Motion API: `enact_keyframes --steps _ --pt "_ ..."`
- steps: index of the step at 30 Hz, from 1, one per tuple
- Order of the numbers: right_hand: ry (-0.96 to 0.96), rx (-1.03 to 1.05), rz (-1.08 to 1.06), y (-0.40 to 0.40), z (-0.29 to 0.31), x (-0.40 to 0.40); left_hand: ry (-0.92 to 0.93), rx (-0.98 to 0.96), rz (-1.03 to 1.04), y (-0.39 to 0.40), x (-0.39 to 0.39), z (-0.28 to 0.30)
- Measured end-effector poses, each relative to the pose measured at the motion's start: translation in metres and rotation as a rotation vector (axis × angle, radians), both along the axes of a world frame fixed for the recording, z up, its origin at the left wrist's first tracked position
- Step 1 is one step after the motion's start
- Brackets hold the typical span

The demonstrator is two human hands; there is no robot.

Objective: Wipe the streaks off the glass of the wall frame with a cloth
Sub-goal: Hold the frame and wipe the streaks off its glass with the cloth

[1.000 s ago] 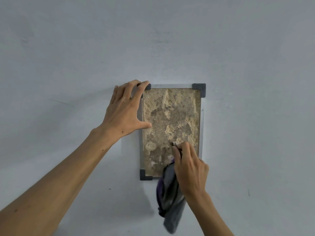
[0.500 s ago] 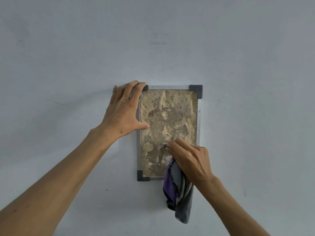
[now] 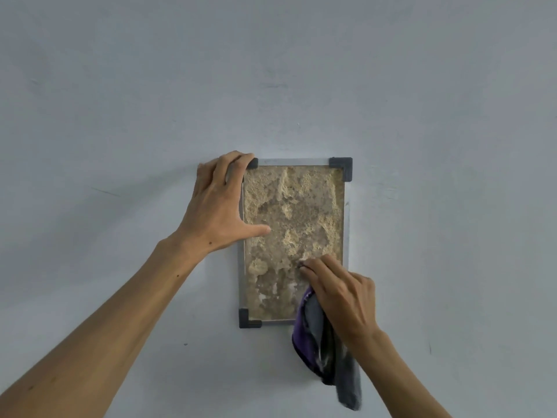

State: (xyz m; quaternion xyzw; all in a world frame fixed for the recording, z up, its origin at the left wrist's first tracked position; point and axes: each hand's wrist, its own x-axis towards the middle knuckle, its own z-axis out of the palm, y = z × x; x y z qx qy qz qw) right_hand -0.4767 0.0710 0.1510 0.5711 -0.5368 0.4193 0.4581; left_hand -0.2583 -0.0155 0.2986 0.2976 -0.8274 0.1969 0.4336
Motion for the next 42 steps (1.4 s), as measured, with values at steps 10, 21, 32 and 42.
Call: enact_keyframes --steps 10,21,32,42 --pt "0.14 0.066 -0.005 -0.006 0.002 0.005 0.05 -0.061 0.032 -0.001 -0.005 -0.003" --pt "-0.05 0.004 -0.027 -0.022 -0.013 0.043 0.057 -0.073 0.053 0.0 -0.009 -0.003" --pt "-0.311 -0.111 -0.034 -0.019 -0.009 0.051 0.05 -0.057 0.053 0.0 -0.01 -0.002" --pt "-0.436 -0.147 -0.198 -0.003 -0.018 0.016 0.07 -0.043 0.034 -0.002 -0.01 -0.002"
